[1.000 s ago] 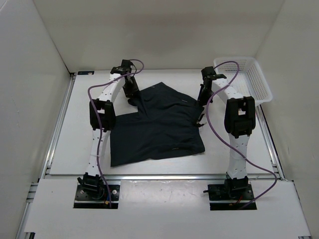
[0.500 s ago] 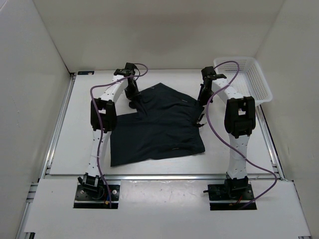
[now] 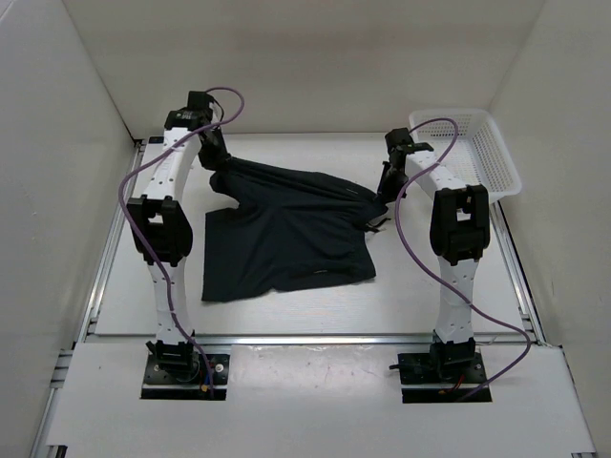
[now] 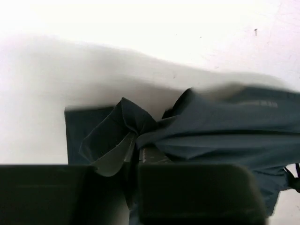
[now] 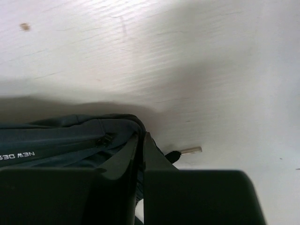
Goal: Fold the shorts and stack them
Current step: Flatten the shorts out, then fold the shorts
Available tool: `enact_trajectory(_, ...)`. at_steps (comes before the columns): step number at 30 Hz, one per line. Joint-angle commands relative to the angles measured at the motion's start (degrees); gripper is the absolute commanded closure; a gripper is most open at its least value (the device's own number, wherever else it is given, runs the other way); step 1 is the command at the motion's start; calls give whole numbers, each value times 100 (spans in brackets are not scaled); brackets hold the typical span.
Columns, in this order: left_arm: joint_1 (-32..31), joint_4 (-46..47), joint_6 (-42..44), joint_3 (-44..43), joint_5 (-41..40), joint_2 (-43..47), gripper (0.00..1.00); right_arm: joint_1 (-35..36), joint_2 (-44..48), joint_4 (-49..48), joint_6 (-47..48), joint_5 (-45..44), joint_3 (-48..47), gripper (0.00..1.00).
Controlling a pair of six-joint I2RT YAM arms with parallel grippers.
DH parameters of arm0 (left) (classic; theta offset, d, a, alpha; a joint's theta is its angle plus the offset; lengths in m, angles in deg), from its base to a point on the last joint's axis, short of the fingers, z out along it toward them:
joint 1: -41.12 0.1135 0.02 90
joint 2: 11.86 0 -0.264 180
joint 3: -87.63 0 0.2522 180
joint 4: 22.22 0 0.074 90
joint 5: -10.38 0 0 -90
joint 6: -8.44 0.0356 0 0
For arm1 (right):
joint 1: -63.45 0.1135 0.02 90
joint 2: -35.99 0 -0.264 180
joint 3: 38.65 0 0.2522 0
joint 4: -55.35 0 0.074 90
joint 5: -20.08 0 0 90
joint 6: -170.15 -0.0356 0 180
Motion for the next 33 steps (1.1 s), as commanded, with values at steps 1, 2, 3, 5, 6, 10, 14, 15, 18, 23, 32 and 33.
enact_trajectory(1,285,-197,324,243,-45,206,81,-142,224,90,71,-248,-217,100)
enact_trajectory(2,286,-250,376,243,25,206,74,-142,224,90,71,-248,-286,100)
enact_trajectory(3,373,-251,438,304,96,206,63,-142,224,90,71,-178,-287,100)
enact_trajectory(5,453,-251,439,366,210,206,31,-142,224,90,132,-64,-444,100)
enact_trajectory(6,514,-190,439,436,211,259,19,-142,224,90,194,6,-445,100)
enact_trajectory(10,514,-120,246,594,141,382,0,-142,154,90,344,533,-796,59)
enact_trajectory(14,514,127,184,1191,-70,864,6,-89,609,-33,344,464,-579,20)
enact_trajectory(15,567,127,131,1392,-140,1153,9,-89,959,-120,344,412,-464,15)
enact_trajectory(18,619,434,-62,2586,-194,1942,19,-89,1872,-480,230,289,352,8)
enact_trajectory(23,690,830,-1019,5495,-193,3491,12,51,3463,-648,-34,411,2065,3)
enact_trajectory(32,761,1217,-2075,7687,456,4532,4,640,5600,-762,-1657,1473,5916,1)
enact_trajectory(33,761,1295,-2075,7687,526,4426,4,640,5760,-763,-1860,1553,6101,1)
